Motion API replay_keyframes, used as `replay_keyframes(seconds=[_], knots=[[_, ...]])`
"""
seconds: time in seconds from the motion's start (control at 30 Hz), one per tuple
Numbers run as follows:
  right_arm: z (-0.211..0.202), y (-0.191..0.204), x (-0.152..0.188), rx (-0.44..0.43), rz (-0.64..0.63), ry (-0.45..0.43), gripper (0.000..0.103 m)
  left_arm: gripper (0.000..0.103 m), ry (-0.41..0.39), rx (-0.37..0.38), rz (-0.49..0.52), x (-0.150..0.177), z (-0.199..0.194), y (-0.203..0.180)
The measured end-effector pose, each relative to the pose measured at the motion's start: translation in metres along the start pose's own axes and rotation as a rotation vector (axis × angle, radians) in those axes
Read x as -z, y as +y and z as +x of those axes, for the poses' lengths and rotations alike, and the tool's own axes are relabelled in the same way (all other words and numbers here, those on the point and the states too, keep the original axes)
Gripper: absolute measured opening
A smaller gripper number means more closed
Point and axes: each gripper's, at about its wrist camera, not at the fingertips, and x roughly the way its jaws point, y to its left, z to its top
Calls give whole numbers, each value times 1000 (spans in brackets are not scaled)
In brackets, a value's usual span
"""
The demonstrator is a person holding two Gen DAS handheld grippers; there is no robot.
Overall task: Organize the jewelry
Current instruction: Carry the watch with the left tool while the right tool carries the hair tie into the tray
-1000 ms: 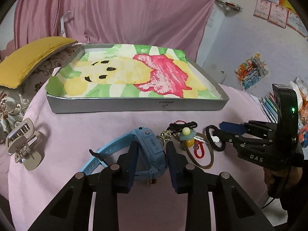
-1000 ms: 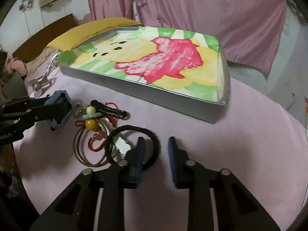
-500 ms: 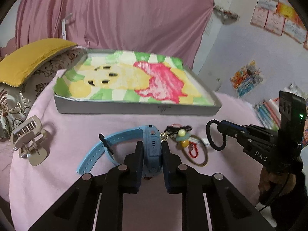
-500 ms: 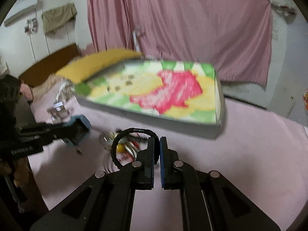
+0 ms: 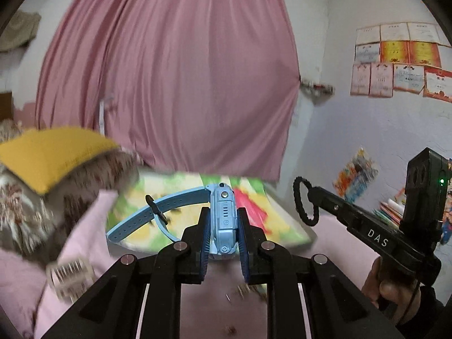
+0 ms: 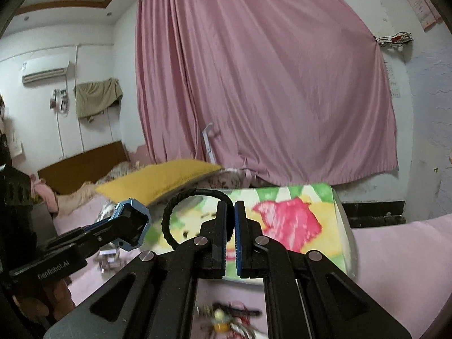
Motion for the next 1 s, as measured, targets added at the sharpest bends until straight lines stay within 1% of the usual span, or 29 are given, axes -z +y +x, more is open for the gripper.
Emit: replay_keyframes(seconds=[0.07,0.13,0.23,0.33,0.47,0.57,0.73,0.83,0.9,1.0], knots=[[11,1,-3,10,0,1,5,16,-24,-16,12,-4,6,4],[23,2,-3,21,-6,16,5,17,-29,-29,16,-9,14,10],[42,3,-3,37,-2,46,5,17,-21,-54,20,-14,31,19],[61,1,0,61,4,96,5,17,13,-67,7,-16,45,27],[84,-3,10,90,15,186,5,17,94,-94,-12,-14,66,35],[97,-7,16,105,29,259,5,17,174,-114,-21,-11,81,39],[116,-18,26,108,64,364,5,16,276,-135,8,-5,100,36],[123,-22,30,113,80,405,5,16,327,-136,29,-4,110,33],[129,-26,32,113,94,435,5,16,375,-126,37,-2,118,32],[133,-29,37,116,106,471,5,17,426,-113,37,1,127,31]])
